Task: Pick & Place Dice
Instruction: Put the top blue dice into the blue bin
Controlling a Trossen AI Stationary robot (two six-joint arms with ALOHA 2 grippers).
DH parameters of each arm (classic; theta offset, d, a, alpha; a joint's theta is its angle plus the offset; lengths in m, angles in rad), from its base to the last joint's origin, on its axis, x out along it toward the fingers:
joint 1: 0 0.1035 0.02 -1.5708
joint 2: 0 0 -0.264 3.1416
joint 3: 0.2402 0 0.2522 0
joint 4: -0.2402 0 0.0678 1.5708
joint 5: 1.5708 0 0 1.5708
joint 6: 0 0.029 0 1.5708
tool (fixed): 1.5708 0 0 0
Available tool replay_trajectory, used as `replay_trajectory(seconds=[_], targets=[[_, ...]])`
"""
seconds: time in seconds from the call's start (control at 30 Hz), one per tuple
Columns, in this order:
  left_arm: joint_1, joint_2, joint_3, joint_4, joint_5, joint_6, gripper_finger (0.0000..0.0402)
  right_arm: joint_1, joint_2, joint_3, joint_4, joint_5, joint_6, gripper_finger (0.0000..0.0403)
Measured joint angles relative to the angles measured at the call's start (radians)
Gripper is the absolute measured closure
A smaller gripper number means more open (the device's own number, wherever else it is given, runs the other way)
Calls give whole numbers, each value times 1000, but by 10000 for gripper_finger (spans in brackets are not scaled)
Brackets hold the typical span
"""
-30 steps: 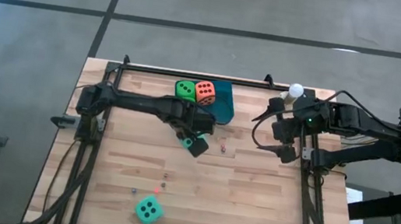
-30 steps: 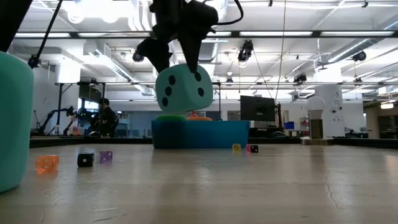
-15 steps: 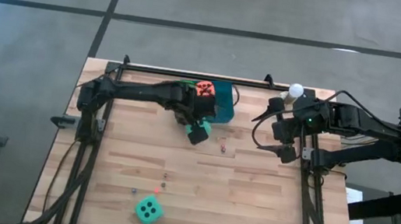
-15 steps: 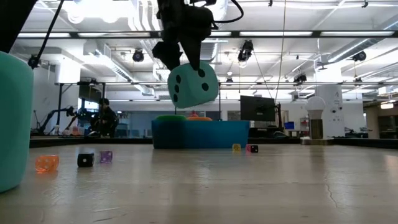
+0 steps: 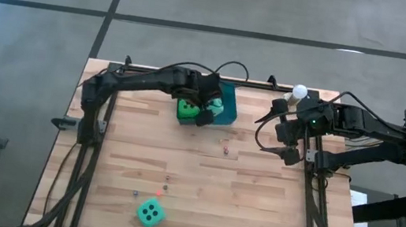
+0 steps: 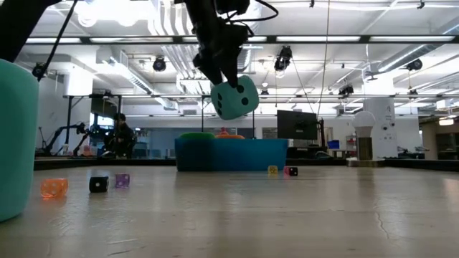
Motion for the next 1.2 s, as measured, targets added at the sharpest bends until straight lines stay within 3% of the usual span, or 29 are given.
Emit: replay_trajectory(seconds=[0.17,0.73,1.2], targets=[[7,38,0,19,-71,61,6,0,0,0,0,0,1,3],[15,84,-3,18,-120,169,2,0,0,0,0,0,-1,3],[15,85,-67,67,-111,150,12,0,0,0,0,1,-1,3]])
